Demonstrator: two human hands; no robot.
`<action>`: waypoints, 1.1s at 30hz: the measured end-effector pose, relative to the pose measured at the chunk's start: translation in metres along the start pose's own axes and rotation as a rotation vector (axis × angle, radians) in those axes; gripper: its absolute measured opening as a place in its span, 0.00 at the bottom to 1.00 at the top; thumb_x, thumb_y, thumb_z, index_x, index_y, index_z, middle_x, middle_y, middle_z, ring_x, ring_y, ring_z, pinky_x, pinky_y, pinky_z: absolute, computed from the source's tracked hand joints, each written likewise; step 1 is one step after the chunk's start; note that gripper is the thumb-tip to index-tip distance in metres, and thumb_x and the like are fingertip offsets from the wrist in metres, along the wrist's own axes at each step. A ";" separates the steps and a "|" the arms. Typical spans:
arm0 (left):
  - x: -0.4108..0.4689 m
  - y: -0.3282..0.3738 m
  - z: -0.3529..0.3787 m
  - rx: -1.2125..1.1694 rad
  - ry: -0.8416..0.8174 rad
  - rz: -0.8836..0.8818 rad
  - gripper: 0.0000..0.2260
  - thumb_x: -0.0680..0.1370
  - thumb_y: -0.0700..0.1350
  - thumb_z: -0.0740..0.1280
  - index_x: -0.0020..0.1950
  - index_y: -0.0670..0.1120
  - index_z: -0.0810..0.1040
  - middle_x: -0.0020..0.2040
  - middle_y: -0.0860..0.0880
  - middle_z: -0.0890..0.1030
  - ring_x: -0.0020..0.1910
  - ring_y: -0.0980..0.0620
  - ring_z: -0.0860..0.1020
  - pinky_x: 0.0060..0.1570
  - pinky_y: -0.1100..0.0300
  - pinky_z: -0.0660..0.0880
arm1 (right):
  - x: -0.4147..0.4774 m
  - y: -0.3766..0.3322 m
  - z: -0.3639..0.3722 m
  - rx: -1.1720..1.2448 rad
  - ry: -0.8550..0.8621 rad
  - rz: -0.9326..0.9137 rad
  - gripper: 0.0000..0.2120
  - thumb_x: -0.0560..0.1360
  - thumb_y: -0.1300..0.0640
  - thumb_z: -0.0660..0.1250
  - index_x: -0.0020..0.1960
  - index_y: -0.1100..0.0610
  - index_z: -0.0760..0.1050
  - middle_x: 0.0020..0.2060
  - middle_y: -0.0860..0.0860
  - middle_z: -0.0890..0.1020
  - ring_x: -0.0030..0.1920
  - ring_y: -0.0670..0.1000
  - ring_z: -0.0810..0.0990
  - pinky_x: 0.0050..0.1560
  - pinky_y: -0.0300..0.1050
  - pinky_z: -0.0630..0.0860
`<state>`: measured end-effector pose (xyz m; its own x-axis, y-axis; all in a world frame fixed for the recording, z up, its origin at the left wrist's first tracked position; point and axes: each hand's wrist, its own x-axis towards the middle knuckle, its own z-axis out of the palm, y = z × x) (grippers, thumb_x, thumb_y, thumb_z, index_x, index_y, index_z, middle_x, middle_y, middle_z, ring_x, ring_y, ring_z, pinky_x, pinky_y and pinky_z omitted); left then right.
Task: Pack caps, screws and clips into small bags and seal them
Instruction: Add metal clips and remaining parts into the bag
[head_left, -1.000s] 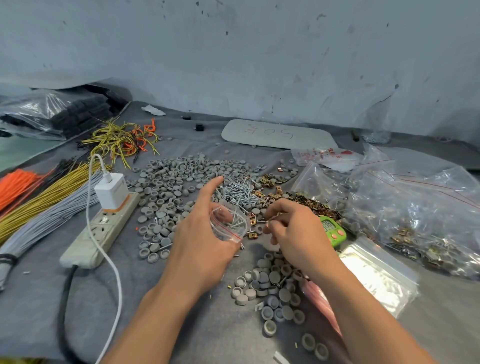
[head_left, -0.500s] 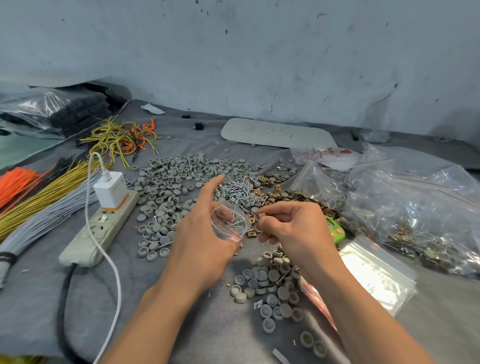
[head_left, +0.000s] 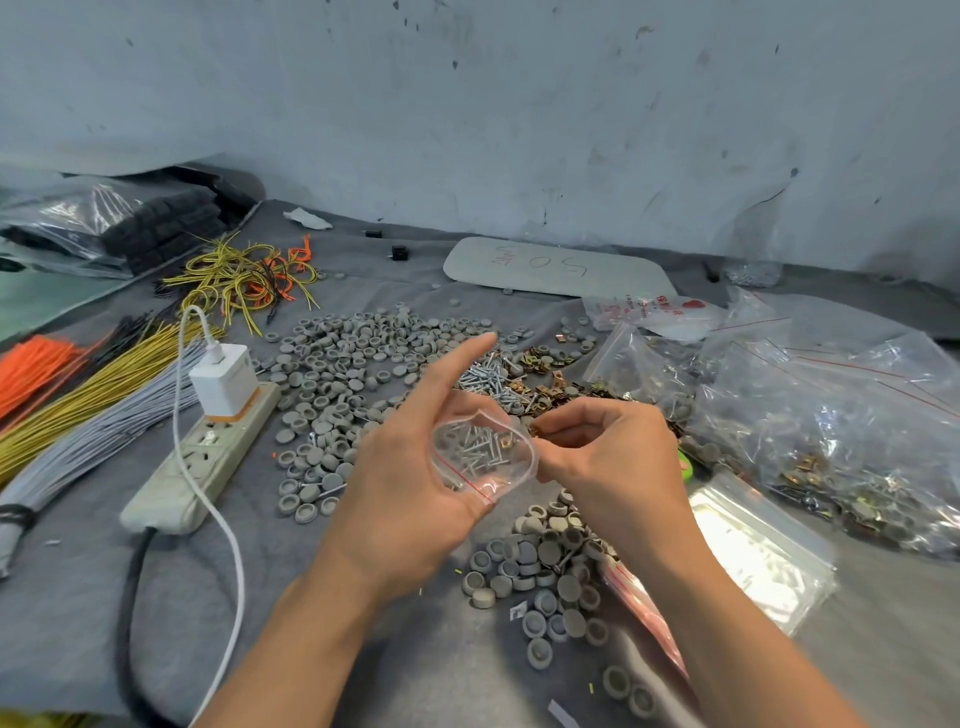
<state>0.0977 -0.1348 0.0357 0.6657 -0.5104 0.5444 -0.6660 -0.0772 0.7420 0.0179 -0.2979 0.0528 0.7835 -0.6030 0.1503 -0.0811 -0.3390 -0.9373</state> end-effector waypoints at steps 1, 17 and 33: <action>-0.001 0.001 0.000 0.009 -0.012 -0.002 0.46 0.68 0.41 0.83 0.76 0.69 0.64 0.55 0.60 0.84 0.52 0.59 0.84 0.51 0.60 0.81 | 0.000 0.000 0.000 -0.007 -0.012 -0.010 0.10 0.65 0.53 0.86 0.41 0.52 0.86 0.30 0.47 0.86 0.29 0.46 0.84 0.29 0.33 0.74; 0.013 -0.007 0.009 -0.543 0.303 -0.520 0.41 0.61 0.47 0.79 0.73 0.58 0.71 0.55 0.48 0.86 0.51 0.52 0.85 0.55 0.52 0.80 | -0.014 0.001 0.024 0.003 -0.551 0.247 0.14 0.64 0.56 0.68 0.46 0.44 0.85 0.29 0.51 0.81 0.28 0.45 0.72 0.34 0.40 0.71; 0.010 0.001 -0.024 -1.354 0.115 -0.433 0.42 0.59 0.41 0.82 0.73 0.42 0.75 0.43 0.47 0.80 0.36 0.53 0.77 0.44 0.58 0.79 | -0.011 0.000 0.028 0.302 -0.589 0.386 0.16 0.74 0.67 0.63 0.35 0.54 0.84 0.29 0.55 0.76 0.25 0.47 0.64 0.27 0.37 0.59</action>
<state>0.1121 -0.1197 0.0509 0.7970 -0.5819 0.1618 0.3797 0.6911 0.6149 0.0265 -0.2714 0.0425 0.9397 -0.1253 -0.3183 -0.3101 0.0810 -0.9472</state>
